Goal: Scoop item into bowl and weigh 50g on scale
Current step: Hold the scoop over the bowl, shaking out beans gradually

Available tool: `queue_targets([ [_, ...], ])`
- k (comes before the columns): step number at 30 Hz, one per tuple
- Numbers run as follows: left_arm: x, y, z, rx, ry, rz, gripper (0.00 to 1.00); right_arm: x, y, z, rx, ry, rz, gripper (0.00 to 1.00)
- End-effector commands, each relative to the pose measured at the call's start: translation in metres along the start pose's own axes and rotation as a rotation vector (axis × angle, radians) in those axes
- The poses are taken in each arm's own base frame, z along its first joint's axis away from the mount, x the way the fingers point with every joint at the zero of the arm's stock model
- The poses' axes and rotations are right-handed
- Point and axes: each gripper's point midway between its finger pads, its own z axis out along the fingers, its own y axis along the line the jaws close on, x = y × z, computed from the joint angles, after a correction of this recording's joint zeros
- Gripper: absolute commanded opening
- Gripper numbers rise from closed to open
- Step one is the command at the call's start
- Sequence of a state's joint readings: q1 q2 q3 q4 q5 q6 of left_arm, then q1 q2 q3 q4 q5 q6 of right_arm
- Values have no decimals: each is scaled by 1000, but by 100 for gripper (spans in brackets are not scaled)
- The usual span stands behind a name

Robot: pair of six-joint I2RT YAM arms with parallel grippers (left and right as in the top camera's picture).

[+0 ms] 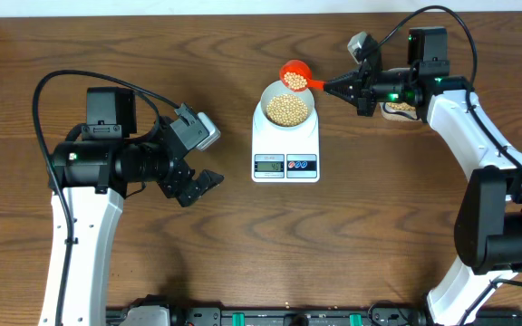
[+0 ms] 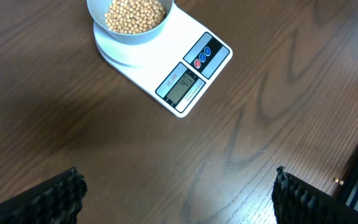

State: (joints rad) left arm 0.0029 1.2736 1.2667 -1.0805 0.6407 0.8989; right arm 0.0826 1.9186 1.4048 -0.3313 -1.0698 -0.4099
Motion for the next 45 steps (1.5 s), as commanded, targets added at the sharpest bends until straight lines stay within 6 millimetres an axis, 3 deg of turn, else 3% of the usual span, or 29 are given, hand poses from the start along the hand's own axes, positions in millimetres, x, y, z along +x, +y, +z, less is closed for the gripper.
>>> queue_targets([
  [1, -3, 3, -3, -12, -2, 20, 98, -1, 5, 1, -32, -10, -6, 1],
  [22, -3, 3, -3, -12, -2, 20, 98, -4, 11, 1, -67, -27, -5, 1],
  [25, -3, 3, -3, -12, -2, 20, 98, 7, -7, 2, 35, 26, 1, 1],
  [45, -3, 3, -3, -12, -2, 20, 98, 8, -4, 2, 5, 19, -2, 1],
])
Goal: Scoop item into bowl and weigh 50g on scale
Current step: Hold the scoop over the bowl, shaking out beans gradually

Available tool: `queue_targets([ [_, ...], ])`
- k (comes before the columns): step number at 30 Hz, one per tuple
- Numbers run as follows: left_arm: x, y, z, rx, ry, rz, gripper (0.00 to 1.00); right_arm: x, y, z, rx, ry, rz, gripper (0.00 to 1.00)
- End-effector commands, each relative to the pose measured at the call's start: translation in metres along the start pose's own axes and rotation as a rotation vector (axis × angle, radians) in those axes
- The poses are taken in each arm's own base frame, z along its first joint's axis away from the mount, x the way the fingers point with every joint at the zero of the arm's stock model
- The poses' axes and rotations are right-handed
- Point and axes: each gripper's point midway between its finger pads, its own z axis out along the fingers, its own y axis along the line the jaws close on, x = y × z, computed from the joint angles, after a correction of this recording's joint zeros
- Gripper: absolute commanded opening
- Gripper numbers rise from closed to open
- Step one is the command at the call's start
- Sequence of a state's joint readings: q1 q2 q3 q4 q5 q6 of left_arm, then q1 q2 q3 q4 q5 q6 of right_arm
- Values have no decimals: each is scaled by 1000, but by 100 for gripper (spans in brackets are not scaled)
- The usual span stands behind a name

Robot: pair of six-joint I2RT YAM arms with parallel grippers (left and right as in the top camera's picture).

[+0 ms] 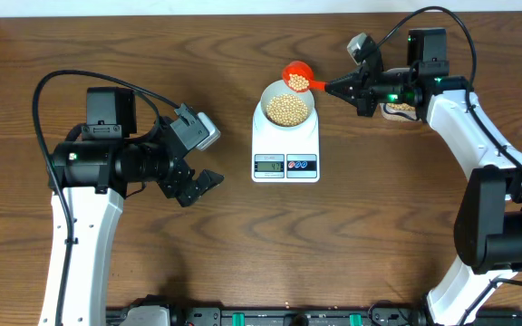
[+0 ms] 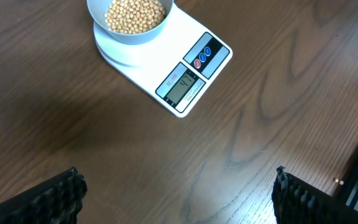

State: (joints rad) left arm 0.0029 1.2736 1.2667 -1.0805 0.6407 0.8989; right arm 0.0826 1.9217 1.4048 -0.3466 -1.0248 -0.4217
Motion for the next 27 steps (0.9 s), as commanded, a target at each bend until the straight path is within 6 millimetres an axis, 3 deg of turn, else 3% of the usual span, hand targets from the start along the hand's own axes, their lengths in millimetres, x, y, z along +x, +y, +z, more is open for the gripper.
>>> queue_targets([
  [1, -3, 3, -3, -12, -2, 20, 98, 2, 3, 2, -34, -9, -5, 1],
  [8, -3, 3, -3, -12, -2, 20, 98, -11, 17, -1, -121, -66, 17, 1],
  [12, -3, 3, -3, -12, -2, 20, 98, 1, -1, 2, -8, -5, 33, 1],
  [22, -3, 3, -3, -12, -2, 20, 98, -6, 6, -2, -65, -45, 19, 1],
  [25, -3, 3, -3, -12, -2, 20, 98, 3, -10, -1, 18, -5, 29, 1],
  [27, -3, 3, -3, -12, -2, 20, 98, 1, -7, -1, 5, -13, 26, 1],
])
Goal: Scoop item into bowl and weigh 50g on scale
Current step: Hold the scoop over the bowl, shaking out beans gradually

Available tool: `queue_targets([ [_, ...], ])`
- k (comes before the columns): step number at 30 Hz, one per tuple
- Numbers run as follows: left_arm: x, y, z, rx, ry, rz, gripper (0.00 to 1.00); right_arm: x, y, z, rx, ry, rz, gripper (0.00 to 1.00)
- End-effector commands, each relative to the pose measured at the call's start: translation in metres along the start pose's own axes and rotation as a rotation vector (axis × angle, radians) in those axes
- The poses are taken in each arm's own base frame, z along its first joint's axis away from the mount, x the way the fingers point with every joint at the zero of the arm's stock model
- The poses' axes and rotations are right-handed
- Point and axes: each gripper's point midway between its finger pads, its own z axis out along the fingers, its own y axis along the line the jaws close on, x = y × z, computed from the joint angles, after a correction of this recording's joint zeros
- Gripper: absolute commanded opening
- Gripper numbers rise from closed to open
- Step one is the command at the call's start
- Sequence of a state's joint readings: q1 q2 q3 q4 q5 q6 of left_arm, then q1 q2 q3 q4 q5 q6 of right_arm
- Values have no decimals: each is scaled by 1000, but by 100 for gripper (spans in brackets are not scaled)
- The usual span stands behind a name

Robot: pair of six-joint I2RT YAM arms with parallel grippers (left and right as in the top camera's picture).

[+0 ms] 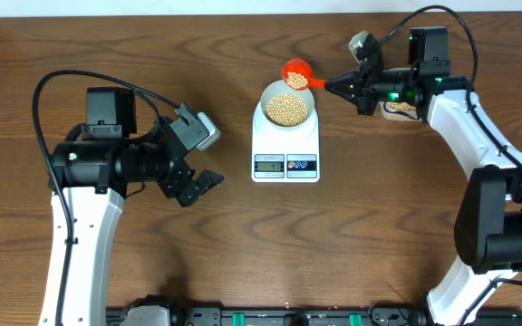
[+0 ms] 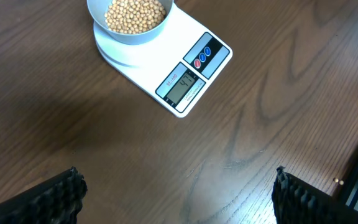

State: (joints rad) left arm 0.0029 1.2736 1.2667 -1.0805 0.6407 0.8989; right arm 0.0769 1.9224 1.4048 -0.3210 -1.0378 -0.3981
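A white scale (image 1: pixel 285 136) stands mid-table with a white bowl (image 1: pixel 285 104) of soybeans on it; the left wrist view shows the bowl (image 2: pixel 131 18) and the display (image 2: pixel 184 85). My right gripper (image 1: pixel 333 87) is shut on the handle of an orange scoop (image 1: pixel 296 74), held tilted at the bowl's far right rim with a few beans in it. My left gripper (image 1: pixel 198 186) hangs open over bare wood left of the scale, its fingers (image 2: pixel 61 196) wide apart.
A small container of beans (image 1: pixel 400 110) sits behind the right arm at the far right. Black equipment lines the table's near edge (image 1: pixel 270 317). A few loose beans (image 2: pixel 337 181) lie on the wood near it.
At each moment my right gripper held the orange scoop tilted at the bowl's rim and my left gripper stayed open to the left. The scoop shifted only very slightly; the bean level looks the same.
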Motion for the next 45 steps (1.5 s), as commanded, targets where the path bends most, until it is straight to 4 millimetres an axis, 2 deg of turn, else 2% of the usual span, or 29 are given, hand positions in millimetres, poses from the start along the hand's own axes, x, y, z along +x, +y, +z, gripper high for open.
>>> queue_targets([
  [1, -3, 3, -3, -12, -2, 20, 98, 1, 1, 0, -33, -17, 13, 1],
  [3, -3, 3, -3, -12, -2, 20, 98, -7, 12, -3, -104, -58, 3, 1],
  [6, -3, 3, -3, -12, -2, 20, 98, 5, -7, -2, 4, -3, 20, 1],
  [10, -3, 3, -3, -12, -2, 20, 98, -2, 6, -4, -76, -43, 16, 1],
  [13, -3, 3, -3, -12, -2, 20, 98, 5, -8, 0, 14, 3, 18, 1],
  [16, -3, 3, -3, -12, -2, 20, 98, 0, 0, -2, -40, -27, 10, 1],
  [19, -3, 3, -3, -12, -2, 20, 98, 4, -7, 1, 12, 1, 12, 1],
  [21, -3, 3, -3, -12, -2, 20, 98, 0, 2, 0, -40, -23, 8, 1],
  [24, -3, 3, -3, -12, -2, 20, 98, 3, -4, 1, -6, -6, 11, 1],
  [28, -3, 3, -3, -12, -2, 20, 98, -4, 7, -1, -73, -40, 5, 1],
  [45, -3, 3, -3, -12, -2, 20, 98, -3, 6, -1, -68, -38, 5, 1],
])
